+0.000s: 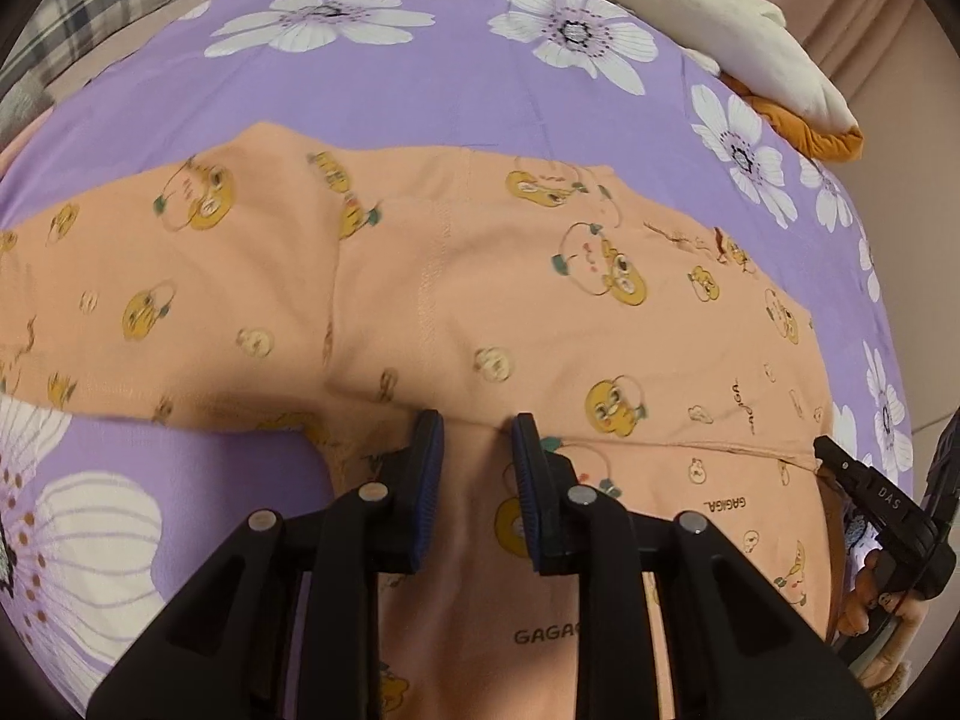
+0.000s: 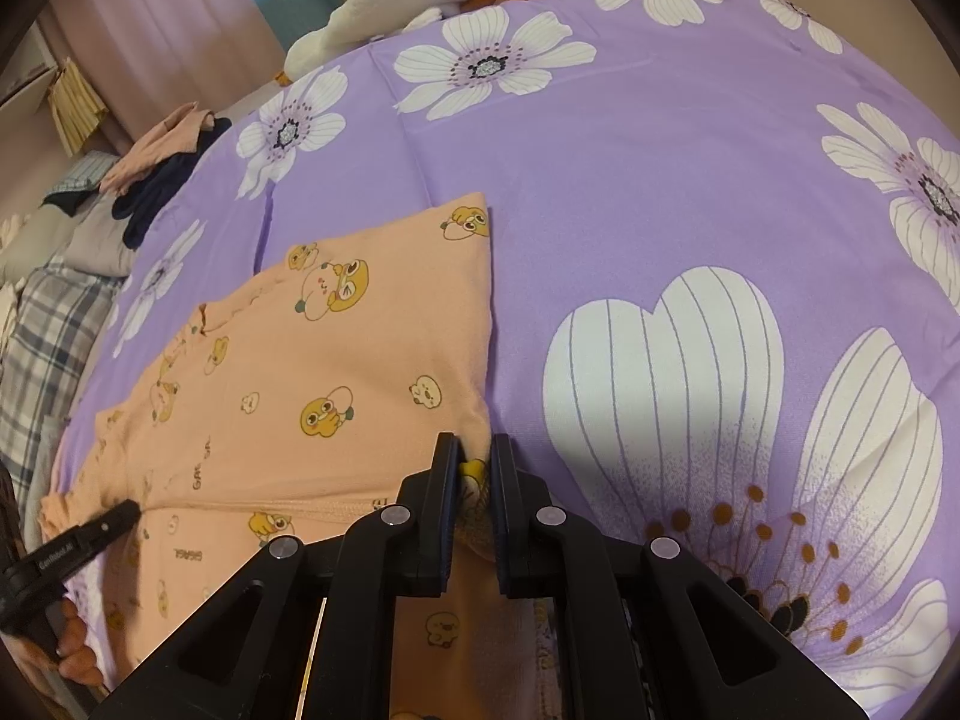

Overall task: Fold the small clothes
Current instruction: 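Open both tools and lift them off the sleeper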

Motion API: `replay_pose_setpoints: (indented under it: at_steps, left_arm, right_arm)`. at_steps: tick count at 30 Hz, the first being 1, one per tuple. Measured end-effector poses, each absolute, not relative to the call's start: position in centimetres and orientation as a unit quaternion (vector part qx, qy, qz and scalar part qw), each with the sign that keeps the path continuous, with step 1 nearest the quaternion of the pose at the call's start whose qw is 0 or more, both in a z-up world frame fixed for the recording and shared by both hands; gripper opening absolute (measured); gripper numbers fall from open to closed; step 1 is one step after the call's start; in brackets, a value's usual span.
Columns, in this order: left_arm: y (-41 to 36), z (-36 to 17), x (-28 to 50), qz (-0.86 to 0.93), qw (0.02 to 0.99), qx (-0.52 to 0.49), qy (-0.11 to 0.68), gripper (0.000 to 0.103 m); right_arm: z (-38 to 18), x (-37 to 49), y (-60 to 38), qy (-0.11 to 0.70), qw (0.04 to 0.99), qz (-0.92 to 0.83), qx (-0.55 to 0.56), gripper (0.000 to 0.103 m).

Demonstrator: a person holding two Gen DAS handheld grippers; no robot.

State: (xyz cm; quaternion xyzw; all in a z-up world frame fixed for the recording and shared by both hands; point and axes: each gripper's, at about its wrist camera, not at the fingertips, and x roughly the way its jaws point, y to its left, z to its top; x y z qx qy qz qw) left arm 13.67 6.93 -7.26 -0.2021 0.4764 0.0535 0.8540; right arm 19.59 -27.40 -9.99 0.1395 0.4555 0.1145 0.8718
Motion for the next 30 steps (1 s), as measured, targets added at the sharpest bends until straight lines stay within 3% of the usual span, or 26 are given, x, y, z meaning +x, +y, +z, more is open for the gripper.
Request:
replay_pose_setpoints:
  at_steps: [10, 14, 15, 16, 17, 19, 21, 24, 26, 30]
  left_arm:
    - [7.3, -6.6, 10.7, 0.058, 0.851, -0.231, 0.468, 0.022]
    - [7.5, -5.9, 9.2, 0.058, 0.855, -0.231, 0.460, 0.028]
    - [7.8, -5.5, 8.8, 0.060, 0.856, -0.235, 0.457, 0.031]
    - [8.0, -5.2, 8.6, 0.063, 0.856, -0.237, 0.456, 0.041]
    - [8.3, -4.6, 8.2, 0.071, 0.857, -0.236, 0.452, 0.057]
    - [8.8, -3.6, 7.4, 0.088, 0.866, -0.229, 0.436, 0.064]
    - [9.5, -2.3, 6.6, 0.096, 0.874, -0.229, 0.417, 0.069]
    - [10.4, -0.8, 5.2, 0.097, 0.883, -0.242, 0.389, 0.083]
    - [10.6, 0.1, 4.5, 0.100, 0.889, -0.242, 0.376, 0.092]
    - [10.9, 1.7, 3.0, 0.114, 0.899, -0.229, 0.355, 0.098]
  right_arm:
    - [-10.0, 19.7, -27.5, 0.458, 0.870, 0.113, 0.145, 0.007]
    - [-9.3, 19.4, -27.8, 0.463, 0.865, 0.107, 0.158, 0.011]
    - [-8.9, 19.1, -27.7, 0.461, 0.869, 0.098, 0.150, 0.020]
    - [-8.3, 18.7, -27.5, 0.453, 0.877, 0.083, 0.134, 0.033]
    - [-7.6, 18.2, -27.4, 0.442, 0.886, 0.070, 0.122, 0.040]
    - [-6.3, 17.3, -27.3, 0.421, 0.898, 0.061, 0.115, 0.056]
    - [-4.7, 16.3, -27.0, 0.401, 0.905, 0.069, 0.121, 0.059]
    - [-2.2, 14.9, -26.3, 0.373, 0.915, 0.083, 0.133, 0.078]
    - [-0.4, 13.7, -24.9, 0.348, 0.925, 0.099, 0.120, 0.081]
    - [2.3, 12.4, -22.4, 0.315, 0.932, 0.141, 0.107, 0.083]
